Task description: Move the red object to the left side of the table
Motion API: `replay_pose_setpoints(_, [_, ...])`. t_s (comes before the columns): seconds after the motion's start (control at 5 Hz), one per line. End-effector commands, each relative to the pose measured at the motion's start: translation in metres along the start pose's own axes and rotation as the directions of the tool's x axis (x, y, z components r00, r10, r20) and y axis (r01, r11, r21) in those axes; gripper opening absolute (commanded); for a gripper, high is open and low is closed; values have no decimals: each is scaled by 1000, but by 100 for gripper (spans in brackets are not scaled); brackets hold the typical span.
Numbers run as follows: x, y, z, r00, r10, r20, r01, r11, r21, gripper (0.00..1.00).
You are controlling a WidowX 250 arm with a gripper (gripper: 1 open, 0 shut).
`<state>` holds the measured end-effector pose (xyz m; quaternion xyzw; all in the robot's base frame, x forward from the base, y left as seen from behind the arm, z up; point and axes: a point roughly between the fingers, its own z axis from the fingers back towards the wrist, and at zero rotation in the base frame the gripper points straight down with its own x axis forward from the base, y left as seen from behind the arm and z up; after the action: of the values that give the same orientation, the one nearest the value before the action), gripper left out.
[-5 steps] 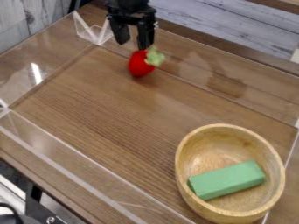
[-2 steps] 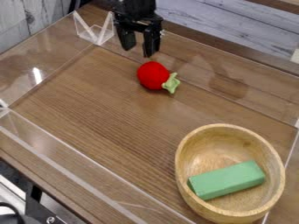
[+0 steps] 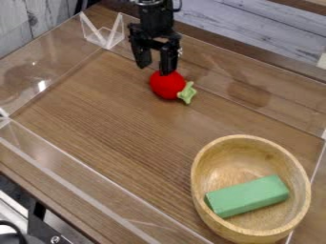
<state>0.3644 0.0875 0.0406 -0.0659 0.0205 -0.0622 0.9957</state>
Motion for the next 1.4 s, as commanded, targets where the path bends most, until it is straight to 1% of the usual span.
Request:
replay_pose_setpoints(0.0, [4,-3,3,1000,-12,20,12,1000,17,100])
replay_pose_setpoints(0.2, [4,-4,-4,1000,-10,11,10,1000,17,0])
replay_pose_setpoints(0.4, [3,-4,-2,1000,-12,14,12,1000,13,0])
replay_pose_setpoints(0.8, [-8,-7,31,998,-4,67,4,1000,-10,0])
replay_pose_setpoints(1.2, [-19,-6,64,992,14,122,-10,999,-34,0])
